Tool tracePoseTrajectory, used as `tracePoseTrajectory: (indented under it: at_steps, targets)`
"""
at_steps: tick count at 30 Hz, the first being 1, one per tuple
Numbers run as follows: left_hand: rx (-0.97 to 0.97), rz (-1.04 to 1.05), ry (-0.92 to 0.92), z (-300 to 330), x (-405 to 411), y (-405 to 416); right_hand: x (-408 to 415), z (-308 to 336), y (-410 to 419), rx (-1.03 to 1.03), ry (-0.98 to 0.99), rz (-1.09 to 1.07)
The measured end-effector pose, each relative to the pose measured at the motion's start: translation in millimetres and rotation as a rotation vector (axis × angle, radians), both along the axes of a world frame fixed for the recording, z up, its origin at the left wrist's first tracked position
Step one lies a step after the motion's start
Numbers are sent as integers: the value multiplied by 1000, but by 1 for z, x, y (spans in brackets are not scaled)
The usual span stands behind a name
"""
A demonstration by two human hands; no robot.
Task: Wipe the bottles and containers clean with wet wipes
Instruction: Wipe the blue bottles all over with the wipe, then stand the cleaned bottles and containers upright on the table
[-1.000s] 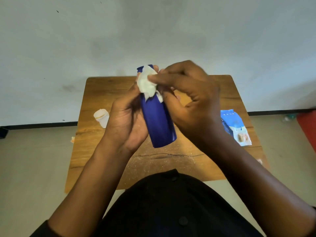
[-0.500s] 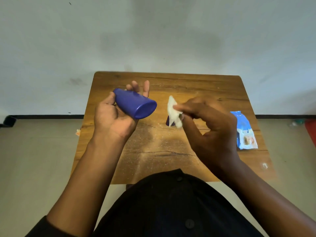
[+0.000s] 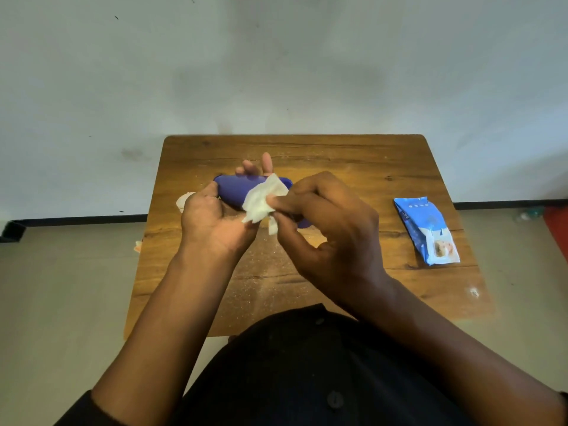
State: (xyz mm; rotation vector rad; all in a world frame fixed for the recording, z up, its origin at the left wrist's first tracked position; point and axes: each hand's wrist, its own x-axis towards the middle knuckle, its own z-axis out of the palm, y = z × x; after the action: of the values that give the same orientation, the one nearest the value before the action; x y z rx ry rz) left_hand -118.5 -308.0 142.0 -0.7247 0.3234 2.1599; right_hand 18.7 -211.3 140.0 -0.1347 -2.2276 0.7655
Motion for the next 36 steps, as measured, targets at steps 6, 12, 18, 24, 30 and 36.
tracePoseTrajectory:
  at_steps: [6, 12, 18, 24, 30, 36]
  targets:
    - [-27, 97, 240, 2, -1, 3, 14, -8, 34, -295, -171, -162]
    - [-176, -35, 689, 1, -1, 31, 39, -8, 70, -902, -196, -293]
    - [-497, -223, 1040, -22, 5, 83, 57, -8, 97, -1215, -188, -275]
    - [-816, -373, 1561, -34, -2, 131, 66, -14, 120, -1191, -137, -294]
    - [-1105, -627, 1915, -49, -16, 171, 67, -20, 149, -1182, -130, -269]
    - [-1192, -902, 2173, -82, -31, 208, 55, -36, 178, -1079, -248, -326]
